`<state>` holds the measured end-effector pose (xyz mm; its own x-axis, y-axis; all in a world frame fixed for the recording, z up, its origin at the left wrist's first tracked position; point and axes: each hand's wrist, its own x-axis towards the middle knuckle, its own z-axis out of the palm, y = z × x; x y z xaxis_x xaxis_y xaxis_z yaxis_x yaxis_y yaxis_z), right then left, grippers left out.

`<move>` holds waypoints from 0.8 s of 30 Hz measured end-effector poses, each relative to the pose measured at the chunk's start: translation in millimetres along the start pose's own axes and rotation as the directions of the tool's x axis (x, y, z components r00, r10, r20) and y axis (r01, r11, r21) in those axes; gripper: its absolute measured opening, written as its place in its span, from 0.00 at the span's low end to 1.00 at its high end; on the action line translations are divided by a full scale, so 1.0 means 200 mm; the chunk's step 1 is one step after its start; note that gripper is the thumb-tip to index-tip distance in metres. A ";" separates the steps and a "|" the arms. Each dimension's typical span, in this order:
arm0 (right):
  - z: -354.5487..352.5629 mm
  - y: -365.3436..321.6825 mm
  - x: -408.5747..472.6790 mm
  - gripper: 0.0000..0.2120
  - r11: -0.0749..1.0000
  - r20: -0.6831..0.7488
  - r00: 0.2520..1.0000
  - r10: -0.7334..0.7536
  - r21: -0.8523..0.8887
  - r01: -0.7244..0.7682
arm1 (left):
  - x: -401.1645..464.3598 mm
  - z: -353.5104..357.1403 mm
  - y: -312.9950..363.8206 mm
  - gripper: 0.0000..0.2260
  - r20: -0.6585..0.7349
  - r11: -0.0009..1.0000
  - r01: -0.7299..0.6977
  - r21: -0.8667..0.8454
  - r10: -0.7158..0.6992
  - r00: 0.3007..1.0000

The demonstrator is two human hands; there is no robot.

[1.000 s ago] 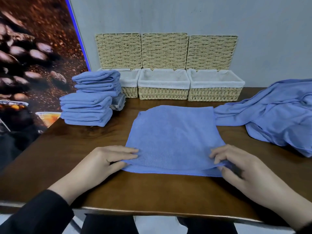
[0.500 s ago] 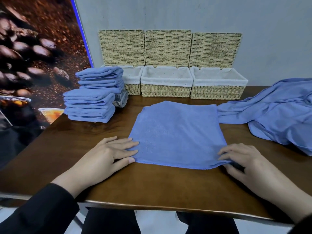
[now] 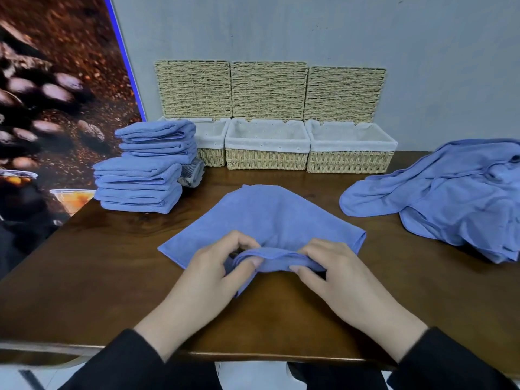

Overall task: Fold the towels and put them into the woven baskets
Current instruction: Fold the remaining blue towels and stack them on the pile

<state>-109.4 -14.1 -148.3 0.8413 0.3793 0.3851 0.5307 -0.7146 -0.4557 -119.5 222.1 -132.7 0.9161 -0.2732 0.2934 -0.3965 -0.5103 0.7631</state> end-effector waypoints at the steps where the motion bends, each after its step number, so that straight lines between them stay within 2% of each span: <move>1: 0.02 0.01 0.00 0.12 1.000 0.011 1.000 0.005 -0.005 -0.005 | 0.00 0.00 -0.01 0.07 0.031 1.000 0.000 0.018 0.000 1.000; 3: 0.05 -0.01 -0.01 0.14 1.000 0.064 0.998 -0.021 -0.003 0.021 | 0.01 0.03 -0.03 0.09 0.051 0.999 -0.021 0.038 0.019 0.999; 4: 0.05 -0.03 -0.01 0.14 0.999 0.105 0.994 -0.034 0.016 0.033 | 0.01 0.04 -0.04 0.11 0.013 1.000 -0.009 0.026 0.008 1.000; 6: 0.04 -0.06 -0.01 0.11 0.995 0.165 0.986 -0.009 0.096 -0.006 | 0.03 0.03 -0.04 0.14 -0.096 0.987 0.114 -0.110 -0.125 0.987; 8: 0.02 -0.02 -0.01 0.13 0.989 0.107 0.993 0.039 0.139 -0.053 | 0.03 0.01 -0.06 0.16 -0.208 0.945 0.226 -0.237 -0.277 0.938; 11: -0.01 0.09 -0.01 0.12 0.996 -0.026 0.997 0.076 -0.040 -0.077 | 0.02 -0.01 -0.07 0.24 -0.299 0.908 0.288 -0.304 -0.378 0.876; 13: -0.04 0.16 -0.02 0.07 0.988 -0.062 0.992 0.113 -0.102 -0.119 | 0.03 -0.01 -0.08 0.25 -0.323 0.902 0.291 -0.318 -0.392 0.862; 17: -0.10 0.18 -0.03 0.04 0.984 -0.070 0.982 0.175 0.041 -0.172 | 0.03 -0.02 -0.05 0.25 -0.353 0.901 0.253 -0.351 -0.378 0.856; 21: -0.10 0.18 -0.05 0.11 0.976 -0.089 0.972 0.218 0.020 -0.217 | 0.02 -0.03 -0.03 0.27 -0.392 0.908 0.229 -0.351 -0.365 0.845; 24: -0.10 0.15 -0.04 0.16 0.968 -0.110 0.962 0.252 0.018 -0.251 | 0.01 -0.03 -0.03 0.22 -0.446 0.908 0.195 -0.371 -0.359 0.820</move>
<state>-103.0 -50.6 -149.5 0.9313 0.1200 0.3440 0.3040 -0.7764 -0.5521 -114.8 228.6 -132.7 0.9195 0.3231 0.2237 -0.1592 -0.2141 0.9637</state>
